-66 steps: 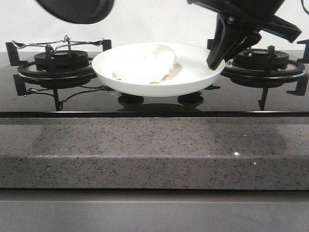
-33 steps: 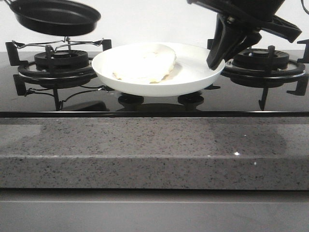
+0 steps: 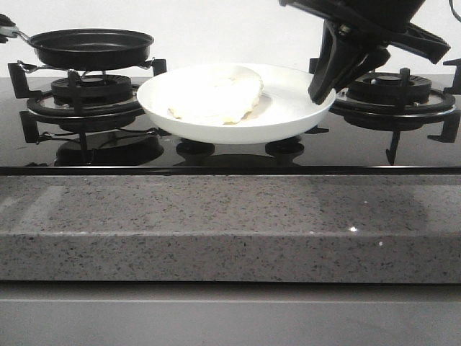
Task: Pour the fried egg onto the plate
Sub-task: 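Return the empty pan to its burner with the left gripper and release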
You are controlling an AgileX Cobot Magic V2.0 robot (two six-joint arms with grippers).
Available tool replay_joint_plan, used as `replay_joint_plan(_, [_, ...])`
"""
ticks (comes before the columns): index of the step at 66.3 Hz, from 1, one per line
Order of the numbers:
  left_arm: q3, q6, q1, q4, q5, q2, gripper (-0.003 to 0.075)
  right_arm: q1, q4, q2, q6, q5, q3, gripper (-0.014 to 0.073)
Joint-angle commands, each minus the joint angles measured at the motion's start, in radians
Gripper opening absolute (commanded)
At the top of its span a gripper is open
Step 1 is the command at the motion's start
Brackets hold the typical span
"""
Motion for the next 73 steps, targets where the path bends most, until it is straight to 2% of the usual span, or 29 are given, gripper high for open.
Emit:
replay_joint_plan(1, [-0.032, -0.020, 0.008, -0.056, 0.040, -0.051, -0.0009, 0.000, 0.000, -0.034, -0.005, -0.032, -0.022, -0.0111])
replay_joint_plan(8, [-0.032, -0.020, 0.015, -0.056, 0.040, -0.051, 0.0090, 0.000, 0.000, -0.034, -0.005, -0.032, -0.022, -0.0111])
replay_joint_plan(21, [-0.032, -0.018, 0.026, -0.058, 0.056, -0.051, 0.0426, 0.000, 0.000, -0.034, -0.005, -0.032, -0.022, -0.0111])
replay_joint_plan(29, [-0.032, -0.011, 0.038, -0.056, 0.072, -0.051, 0.0566, 0.000, 0.000, -0.034, -0.005, -0.032, -0.022, -0.0111])
replay_joint_plan(51, [-0.102, -0.017, 0.130, 0.139, 0.122, -0.093, 0.0575, 0.000, 0.000, -0.034, -0.005, -0.032, -0.022, -0.0111])
replay_joint_plan(57, [-0.118, -0.056, 0.158, 0.199, 0.122, -0.126, 0.0575, 0.000, 0.000, -0.034, -0.005, -0.032, -0.022, -0.0111])
replay_joint_plan(73, [-0.163, -0.138, 0.154, 0.497, 0.077, -0.283, 0.0573, 0.000, 0.000, -0.034, -0.005, -0.032, -0.022, -0.0111])
